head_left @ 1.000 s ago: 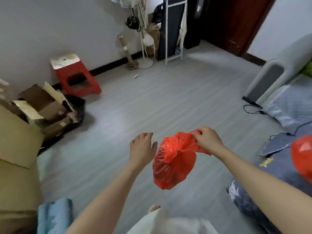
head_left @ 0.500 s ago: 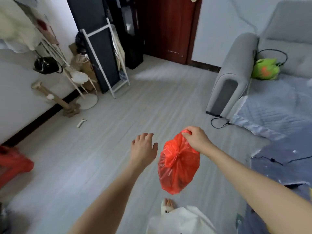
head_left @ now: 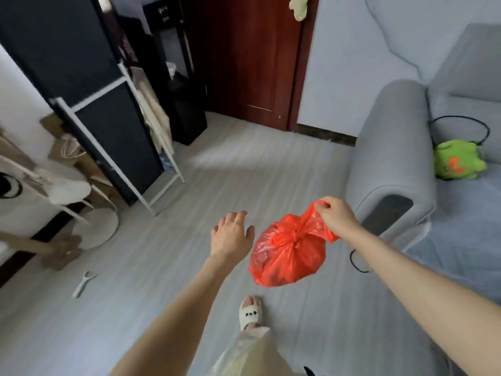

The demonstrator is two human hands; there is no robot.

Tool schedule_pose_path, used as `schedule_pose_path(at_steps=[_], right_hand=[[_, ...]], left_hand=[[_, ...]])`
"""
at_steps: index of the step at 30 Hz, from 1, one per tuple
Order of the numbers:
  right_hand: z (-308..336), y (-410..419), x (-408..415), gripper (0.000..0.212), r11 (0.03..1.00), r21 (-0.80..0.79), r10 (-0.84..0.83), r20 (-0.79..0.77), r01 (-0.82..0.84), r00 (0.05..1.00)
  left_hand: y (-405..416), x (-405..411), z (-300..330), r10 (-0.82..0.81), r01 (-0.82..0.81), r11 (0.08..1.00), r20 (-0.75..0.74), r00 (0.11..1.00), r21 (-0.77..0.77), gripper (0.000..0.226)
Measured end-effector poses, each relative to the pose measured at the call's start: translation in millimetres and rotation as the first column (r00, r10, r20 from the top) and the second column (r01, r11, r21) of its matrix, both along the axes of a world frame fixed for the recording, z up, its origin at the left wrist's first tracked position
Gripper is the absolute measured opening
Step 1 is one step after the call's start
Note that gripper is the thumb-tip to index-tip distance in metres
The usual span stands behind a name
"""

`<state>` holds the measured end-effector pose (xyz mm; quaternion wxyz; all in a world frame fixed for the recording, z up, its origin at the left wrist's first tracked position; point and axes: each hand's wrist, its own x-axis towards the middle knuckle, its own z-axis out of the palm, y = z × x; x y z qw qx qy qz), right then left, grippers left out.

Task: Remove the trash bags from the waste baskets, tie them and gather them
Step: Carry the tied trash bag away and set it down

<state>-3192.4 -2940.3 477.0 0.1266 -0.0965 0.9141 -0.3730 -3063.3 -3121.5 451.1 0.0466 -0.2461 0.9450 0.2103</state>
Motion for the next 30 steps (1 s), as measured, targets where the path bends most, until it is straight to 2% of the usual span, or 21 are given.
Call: schedule_pose_path(at_steps=[5,9,12,15,21,23,25,30], right_hand=[[22.9,-53.4,-141.3,0.024,0.995,-0.021,-0.098,0.022,0.099,0.995],[27.1,-73.4,-253.0,0.02,0.996,0.029,-0.087,-0.019,0.087,0.996],[18.7,-84.6,-331.3,0.02,0.995,0.096,-0.018,-0.054,0.023,0.998],[0.1,-97.5,-431.3,0.022,0.988,0.15,-0.031,-0.046,0.038,0.998],[-19.5,-112.0,-600.5,0.025,0.972,0.076,-0.232,0.131,0.223,0.964],[-18.5,-114.9,-648.1,0.025,0.946,0.06,-0.323,0.174,0.317,0.93],[-18.1,-115.8,-698.5,0.024,0.898,-0.02,-0.43,0.178,0.44,0.885],[-35.9,-115.7,-826.1,0.024,0.688,-0.155,-0.663,0.261,0.709,0.701]], left_hand=[[-62.9,-174.1,20.9,-0.096,0.096,0.995,-0.022,0.995,0.015,0.048],[-84.7,-313.9,19.3,-0.224,0.225,0.974,-0.024,0.974,0.03,0.048],[-96.7,-399.7,10.8,-0.274,0.275,0.961,-0.045,0.961,0.023,0.048],[-108.9,-504.0,-2.5,-0.305,0.306,0.952,-0.026,0.952,0.018,0.049],[-131.7,-686.3,4.5,-0.36,0.359,0.933,-0.04,0.932,-0.032,0.047],[-137.3,-738.2,8.6,-0.375,0.372,0.927,-0.069,0.925,-0.053,0.047],[-141.1,-786.4,8.1,-0.397,0.39,0.917,-0.088,0.914,-0.086,0.048],[-148.0,-928.4,-13.3,-0.51,0.498,0.856,-0.064,0.858,-0.137,0.057]])
